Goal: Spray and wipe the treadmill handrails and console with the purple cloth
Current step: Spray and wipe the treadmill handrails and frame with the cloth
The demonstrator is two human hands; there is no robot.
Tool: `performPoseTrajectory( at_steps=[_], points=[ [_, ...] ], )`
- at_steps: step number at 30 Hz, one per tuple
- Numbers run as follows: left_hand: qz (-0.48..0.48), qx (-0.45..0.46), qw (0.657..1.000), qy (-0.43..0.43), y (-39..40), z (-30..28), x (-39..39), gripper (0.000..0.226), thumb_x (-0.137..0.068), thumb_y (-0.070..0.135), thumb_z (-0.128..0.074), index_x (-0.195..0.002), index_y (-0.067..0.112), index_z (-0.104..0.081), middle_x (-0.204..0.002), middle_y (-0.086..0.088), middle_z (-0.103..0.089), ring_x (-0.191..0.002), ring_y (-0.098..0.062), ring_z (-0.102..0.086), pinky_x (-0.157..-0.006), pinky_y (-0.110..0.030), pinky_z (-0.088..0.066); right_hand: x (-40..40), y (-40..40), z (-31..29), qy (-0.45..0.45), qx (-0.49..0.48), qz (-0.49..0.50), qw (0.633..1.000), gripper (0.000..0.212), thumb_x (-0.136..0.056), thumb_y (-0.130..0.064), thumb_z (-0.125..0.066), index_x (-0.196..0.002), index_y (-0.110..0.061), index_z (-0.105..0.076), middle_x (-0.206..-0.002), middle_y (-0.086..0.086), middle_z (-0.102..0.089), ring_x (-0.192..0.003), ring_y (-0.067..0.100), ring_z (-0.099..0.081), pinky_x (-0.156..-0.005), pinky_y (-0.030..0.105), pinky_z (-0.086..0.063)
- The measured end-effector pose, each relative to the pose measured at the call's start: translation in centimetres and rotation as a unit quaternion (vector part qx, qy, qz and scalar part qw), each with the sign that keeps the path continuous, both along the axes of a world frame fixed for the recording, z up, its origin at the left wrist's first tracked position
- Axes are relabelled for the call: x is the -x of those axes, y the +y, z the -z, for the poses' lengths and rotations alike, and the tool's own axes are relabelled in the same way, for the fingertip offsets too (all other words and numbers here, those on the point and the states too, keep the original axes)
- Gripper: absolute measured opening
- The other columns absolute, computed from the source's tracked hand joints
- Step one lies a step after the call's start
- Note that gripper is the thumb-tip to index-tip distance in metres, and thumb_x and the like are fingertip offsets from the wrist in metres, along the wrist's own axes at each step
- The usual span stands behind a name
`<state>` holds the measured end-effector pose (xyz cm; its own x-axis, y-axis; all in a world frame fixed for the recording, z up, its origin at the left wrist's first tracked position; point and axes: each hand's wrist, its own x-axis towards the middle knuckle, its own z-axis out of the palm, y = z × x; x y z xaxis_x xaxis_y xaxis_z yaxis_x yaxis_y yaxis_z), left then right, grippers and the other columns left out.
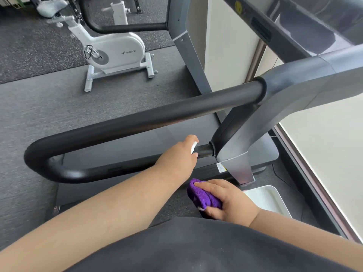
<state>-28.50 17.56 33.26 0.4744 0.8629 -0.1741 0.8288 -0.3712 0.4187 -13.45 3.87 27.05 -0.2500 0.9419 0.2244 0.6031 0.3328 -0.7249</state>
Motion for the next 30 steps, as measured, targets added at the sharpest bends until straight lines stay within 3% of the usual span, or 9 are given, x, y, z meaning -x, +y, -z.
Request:
performPoseTrajectory(
  at_steps=[7,11,13,15,17,19,21,25,30],
  points=[
    [-0.093,-0.015,0.994,-0.058,-1.7,0.3,3.8,0.036,-0.097,0.042,-0.051,-0.127,0.045,-0.031,-0.103,0.007,-0.058,-0.083,-0.021,-0.056,-0.068,-0.035,-0.047,-0.3,1.5,-1.2,0.061,0.004,0.07,0.996,0.056,-0.084,-0.038,-0.067,-0.137,-0.026,-0.053,-0.123,-0.01,-0.055,-0.113,0.003,-0.05,-0.102,0.02,-0.037],
    [-0.163,-0.013,0.983,-0.084,-4.3,0.4,7.2,0.043,-0.093,0.051,-0.052,-0.128,0.058,-0.029,-0.106,0.018,-0.055,-0.083,-0.014,-0.056,-0.06,-0.025,-0.04,0.5,5.0,-2.9,0.084,-0.016,0.146,0.986,0.061,-0.081,-0.024,-0.075,-0.139,-0.024,-0.054,-0.13,-0.005,-0.056,-0.123,0.015,-0.049,-0.108,0.028,-0.036],
    [-0.167,-0.005,0.981,-0.094,-5.6,0.5,8.9,0.048,-0.092,0.053,-0.053,-0.13,0.06,-0.027,-0.108,0.018,-0.058,-0.082,-0.008,-0.058,-0.061,-0.015,-0.038,0.8,7.3,-3.8,0.051,-0.024,0.157,0.986,0.062,-0.084,-0.027,-0.075,-0.141,-0.027,-0.05,-0.134,-0.001,-0.055,-0.127,0.019,-0.045,-0.11,0.032,-0.033],
    [-0.164,0.006,0.982,-0.099,-6.7,0.4,10.4,0.05,-0.09,0.055,-0.052,-0.133,0.059,-0.025,-0.109,0.02,-0.059,-0.084,-0.001,-0.059,-0.064,-0.012,-0.038,0.9,9.7,-4.0,-0.043,0.01,0.143,0.989,0.063,-0.089,-0.039,-0.069,-0.145,-0.029,-0.043,-0.141,0.0,-0.05,-0.134,0.022,-0.036,-0.115,0.035,-0.027],
    [-0.166,0.018,0.981,-0.102,-7.6,0.3,11.8,0.05,-0.089,0.057,-0.05,-0.132,0.06,-0.024,-0.109,0.021,-0.059,-0.089,0.004,-0.057,-0.067,-0.013,-0.039,1.7,11.2,-3.4,-0.176,0.073,0.106,0.976,0.065,-0.092,-0.056,-0.054,-0.149,-0.029,-0.036,-0.147,0.0,-0.046,-0.141,0.029,-0.028,-0.119,0.04,-0.021],
    [-0.172,0.027,0.979,-0.102,-8.2,0.2,13.1,0.049,-0.087,0.059,-0.047,-0.129,0.062,-0.024,-0.109,0.021,-0.059,-0.093,0.006,-0.056,-0.071,-0.016,-0.04,2.9,11.6,-2.5,-0.268,0.077,0.088,0.956,0.066,-0.092,-0.065,-0.035,-0.146,-0.027,-0.041,-0.144,0.004,-0.05,-0.137,0.036,-0.032,-0.117,0.048,-0.027],
    [-0.176,0.03,0.979,-0.096,-8.8,0.0,14.1,0.048,-0.086,0.058,-0.047,-0.127,0.064,-0.023,-0.113,0.021,-0.059,-0.095,0.0,-0.057,-0.075,-0.019,-0.041,4.0,11.7,-2.2,-0.269,0.051,0.102,0.956,0.066,-0.093,-0.063,-0.025,-0.14,-0.024,-0.048,-0.136,0.005,-0.057,-0.13,0.037,-0.042,-0.111,0.049,-0.035],
    [-0.18,0.02,0.979,-0.093,-9.4,-0.3,15.7,0.052,-0.089,0.043,-0.058,-0.118,0.072,-0.027,-0.115,0.018,-0.061,-0.097,-0.001,-0.057,-0.082,-0.018,-0.039,7.7,12.6,-2.4,-0.246,0.022,0.062,0.967,0.062,-0.094,-0.06,-0.025,-0.137,-0.023,-0.051,-0.134,0.005,-0.059,-0.126,0.035,-0.049,-0.109,0.047,-0.038],
    [-0.161,0.011,0.983,-0.089,-9.3,-0.5,15.9,0.05,-0.09,0.027,-0.067,-0.118,0.055,-0.037,-0.119,0.01,-0.064,-0.099,-0.003,-0.056,-0.082,-0.009,-0.034,11.9,12.9,-2.6,-0.275,0.009,0.005,0.961,0.059,-0.092,-0.065,-0.04,-0.14,-0.031,-0.04,-0.134,0.003,-0.055,-0.126,0.034,-0.046,-0.101,0.05,-0.043]
  ],
)
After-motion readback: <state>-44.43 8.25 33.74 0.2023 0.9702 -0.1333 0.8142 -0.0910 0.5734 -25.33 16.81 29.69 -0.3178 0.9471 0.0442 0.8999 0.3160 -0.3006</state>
